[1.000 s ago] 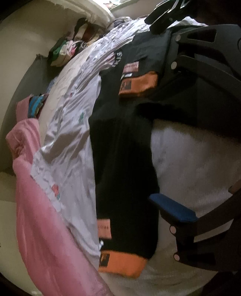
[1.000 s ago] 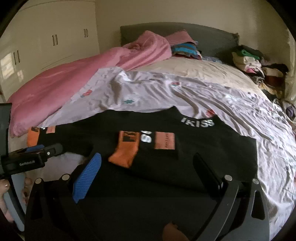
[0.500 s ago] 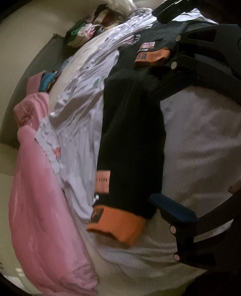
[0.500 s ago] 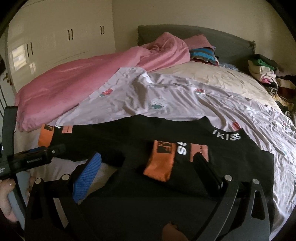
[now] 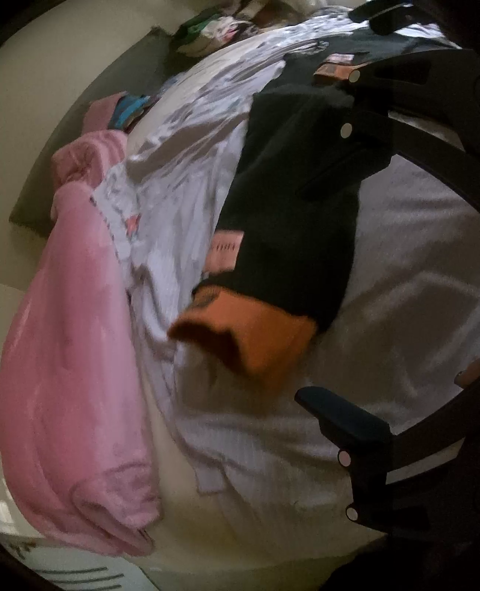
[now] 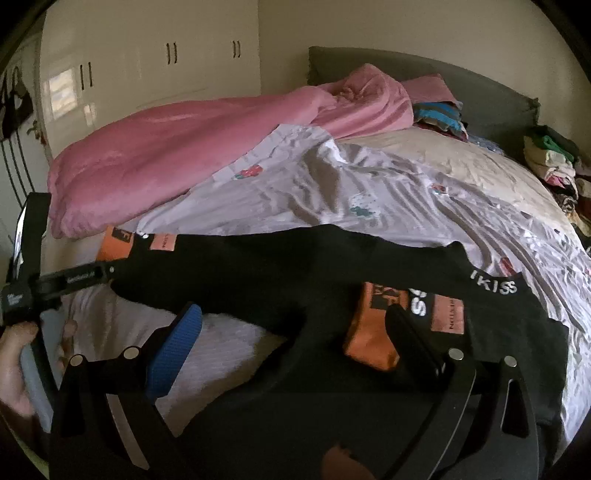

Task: Fold small clothes
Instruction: 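Grasp the orange cuff with the left gripper and lift it, then carry the sleeve across the shirt, lay it over the first cuff, release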

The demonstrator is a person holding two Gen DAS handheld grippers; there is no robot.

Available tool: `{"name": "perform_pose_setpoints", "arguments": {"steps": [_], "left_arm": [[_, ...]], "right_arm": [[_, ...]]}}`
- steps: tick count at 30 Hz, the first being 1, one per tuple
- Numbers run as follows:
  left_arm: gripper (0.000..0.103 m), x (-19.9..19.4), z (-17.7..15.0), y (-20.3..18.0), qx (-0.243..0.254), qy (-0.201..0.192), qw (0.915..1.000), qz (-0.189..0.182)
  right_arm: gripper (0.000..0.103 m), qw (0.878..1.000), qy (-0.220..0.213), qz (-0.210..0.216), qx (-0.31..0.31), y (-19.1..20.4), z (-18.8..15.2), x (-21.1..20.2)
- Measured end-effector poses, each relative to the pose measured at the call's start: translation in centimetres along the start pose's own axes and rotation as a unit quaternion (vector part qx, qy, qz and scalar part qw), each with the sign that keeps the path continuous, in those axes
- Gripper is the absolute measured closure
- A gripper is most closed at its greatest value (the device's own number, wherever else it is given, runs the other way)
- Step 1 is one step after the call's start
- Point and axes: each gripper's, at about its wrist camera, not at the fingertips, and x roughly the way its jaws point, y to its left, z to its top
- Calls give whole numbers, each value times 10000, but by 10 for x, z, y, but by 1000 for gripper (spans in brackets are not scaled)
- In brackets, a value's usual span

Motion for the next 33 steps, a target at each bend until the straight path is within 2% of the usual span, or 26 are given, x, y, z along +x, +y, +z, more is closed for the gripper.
{"name": "perform_pose_setpoints", "arguments": {"steps": [5, 7, 9, 10, 12, 13, 15, 17, 22, 33], "left_arm": [[9, 8, 3, 17, -229, -99, 9996, 122], [16, 12, 4, 21, -307, -108, 9994, 101], [34, 16, 5, 21, -351, -108, 9993, 54], [38, 18, 5, 21, -368, -99, 9993, 59], [55, 21, 7, 20, -383, -114, 9992, 54], [59, 22, 8, 19, -371, -117, 9992, 35], [84, 25, 11, 18, -363, -83, 9993, -23], [97, 22, 14, 16, -337, -105, 9992, -167], [99, -1, 23, -1, -214, -305, 9980, -517], [99, -57, 34, -70, 389, -666, 9902, -1162]], "right_arm": [[4, 9999, 58, 86, -16, 6, -3, 3], [4, 9999, 94, 98, 24, 5, -4, 4], [4, 9999, 109, 91, 86, 2, -5, 4], [4, 9998, 111, 92, 118, 0, -6, 4], [4, 9997, 124, 66, 197, -4, -7, 4], [4, 9996, 128, 62, 235, -6, -7, 4], [4, 9994, 141, 52, 320, -11, -8, 3], [4, 9991, 138, 36, 411, -18, -9, 1], [4, 9981, 70, 0, 611, -34, -13, -8], [4, 9924, -130, -128, 1213, -84, -28, -39]]}}
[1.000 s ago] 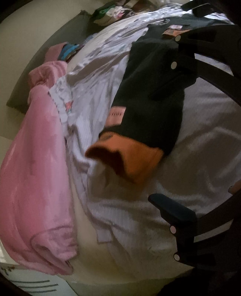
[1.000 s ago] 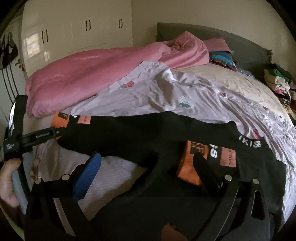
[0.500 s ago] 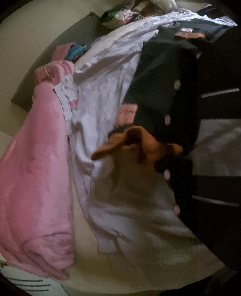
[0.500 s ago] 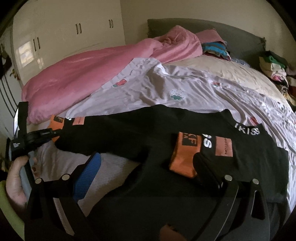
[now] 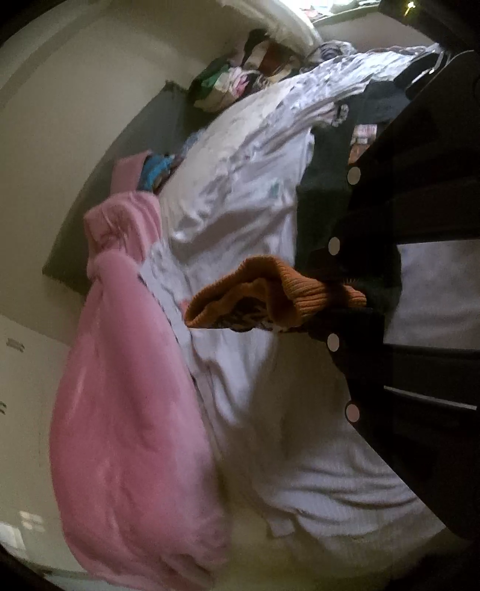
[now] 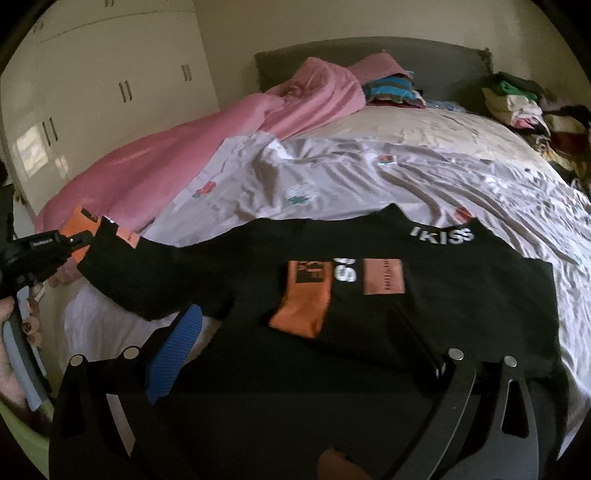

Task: Fold small clothes
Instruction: 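Carry the sleeve across the shirt, lay it over the first cuff, release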

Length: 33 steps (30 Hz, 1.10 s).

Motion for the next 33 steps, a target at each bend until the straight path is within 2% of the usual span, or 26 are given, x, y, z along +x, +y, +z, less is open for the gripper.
{"name": "perform_pose_setpoints", "arguments": {"steps": [10, 21, 33], "left_arm": [[100, -3, -5, -80, 391, 78, 9970, -664], [99, 6, -26, -153, 717, 326, 9878, -1345], [99, 20, -49, -198, 923, 574, 9805, -1637]], "right_arm": [[4, 9983, -230, -137, 516, -51, -5, -34], [4, 9948, -402, -247, 901, -98, -15, -58], [4, 9892, -443, -499, 1304, -147, -31, -72]]}}
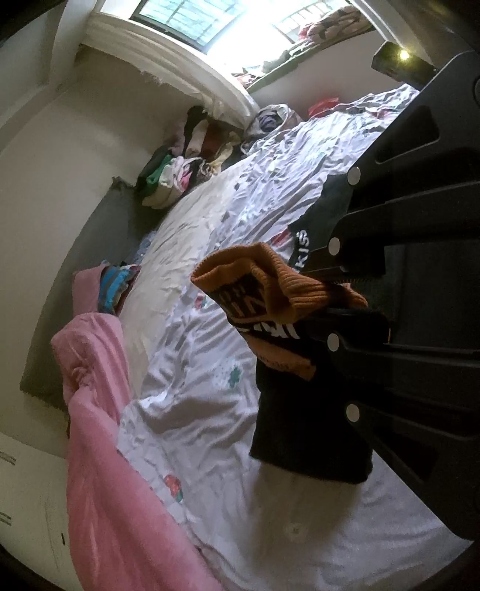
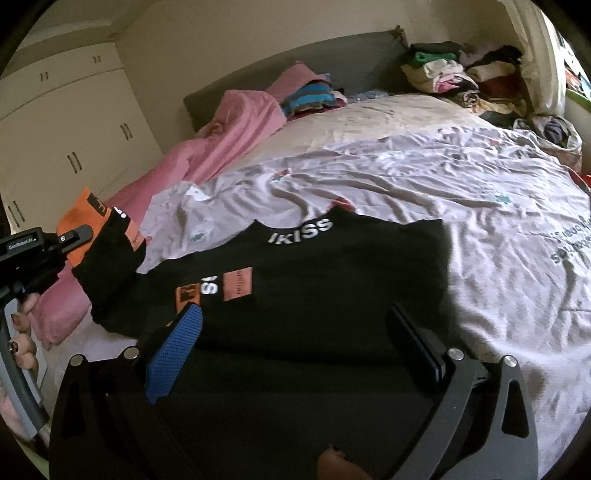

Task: Fold small clothes
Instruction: 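Carry the sleeve across the shirt, lay it over the first cuff, release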

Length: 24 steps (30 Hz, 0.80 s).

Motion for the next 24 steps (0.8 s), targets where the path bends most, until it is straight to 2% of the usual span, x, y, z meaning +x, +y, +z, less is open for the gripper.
{"name": "perform_pose_setpoints", "arguments": {"steps": [8, 24], "left_arm": [[99, 21, -14, -22, 163, 255, 9994, -195], [99, 73, -57, -55, 528, 950, 9919, -652]], "right_arm": [[4, 9993, -11, -364, 105, -26, -2, -4], [4, 9973, -39, -646, 353, -66, 0, -10]]}}
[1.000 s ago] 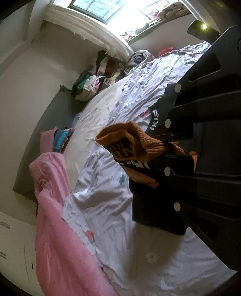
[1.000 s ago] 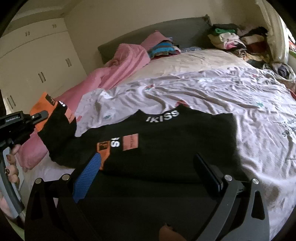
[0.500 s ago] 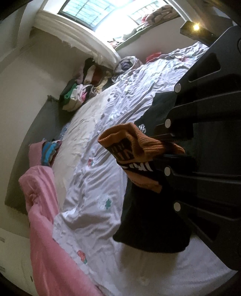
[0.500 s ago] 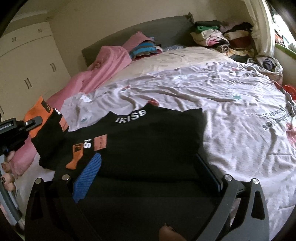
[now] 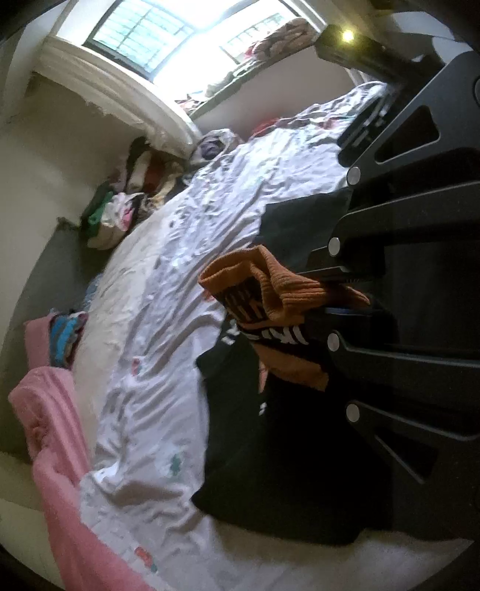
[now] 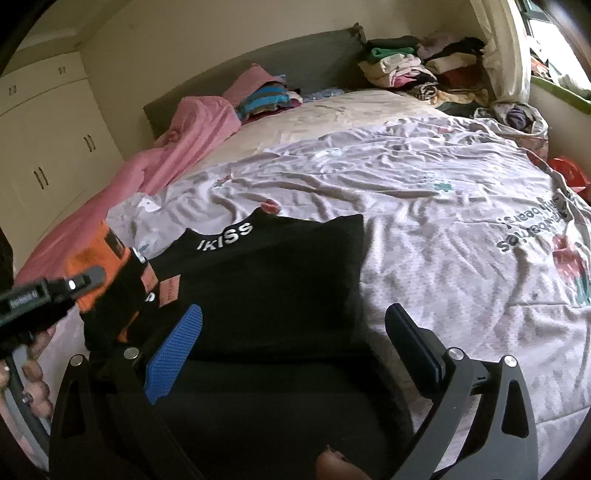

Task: Fold small clothes
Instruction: 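Carry the sleeve across the shirt, lay it over the first cuff, release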

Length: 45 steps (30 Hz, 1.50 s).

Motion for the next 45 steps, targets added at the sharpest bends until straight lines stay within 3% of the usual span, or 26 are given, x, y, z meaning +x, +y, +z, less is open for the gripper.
{"name": "perform_pose_setpoints", "arguments": {"steps": [10, 13, 15, 22, 25, 27, 30, 34, 37, 38, 39, 41, 42, 45], "left_arm": [[95, 41, -29, 0, 5, 662, 9975, -261], [83, 50, -37, -2, 92, 881, 9952, -415], [58, 52, -41, -3, 140, 1000, 9933, -560], [43, 37, -43, 1, 241, 860, 9941, -616], [37, 19, -31, 15, 127, 584, 9976, -359], [27, 6, -22, 26, 120, 379, 9992, 96], [18, -10, -14, 38, 159, 148, 9980, 593], [17, -32, -6, 57, 100, -131, 9950, 985], [17, -43, -1, 71, -49, -264, 9930, 1151], [17, -46, -1, 75, -79, -302, 9924, 1190], [17, -48, 1, 78, -120, -338, 9917, 1238], [17, -52, 3, 86, -211, -387, 9901, 1330], [17, -53, 4, 90, -253, -394, 9895, 1366], [17, -56, 4, 98, -350, -430, 9885, 1404]], "right_arm": [[4, 9997, 55, -178, 163, -15, 1, 3], [4, 9997, 58, -204, 155, -15, 2, 4], [4, 9996, 73, -211, 150, -15, 2, 5], [4, 9997, 202, -112, 121, -8, 1, 12], [5, 9994, 346, 45, 20, 3, -1, 23], [13, 9986, 490, 176, -118, 15, -4, 34], [16, 9959, 739, 353, -375, 37, -6, 55], [19, 9907, 1085, 483, -661, 62, -13, 87], [33, 9877, 1285, 473, -751, 72, -19, 105], [46, 9876, 1234, 487, -844, 76, -20, 106], [70, 9873, 1191, 558, -895, 79, -20, 105], [88, 9860, 1160, 731, -952, 85, -18, 102], [94, 9852, 1087, 786, -1068, 91, -17, 98], [95, 9838, 817, 997, -1248, 103, -8, 83]]}}
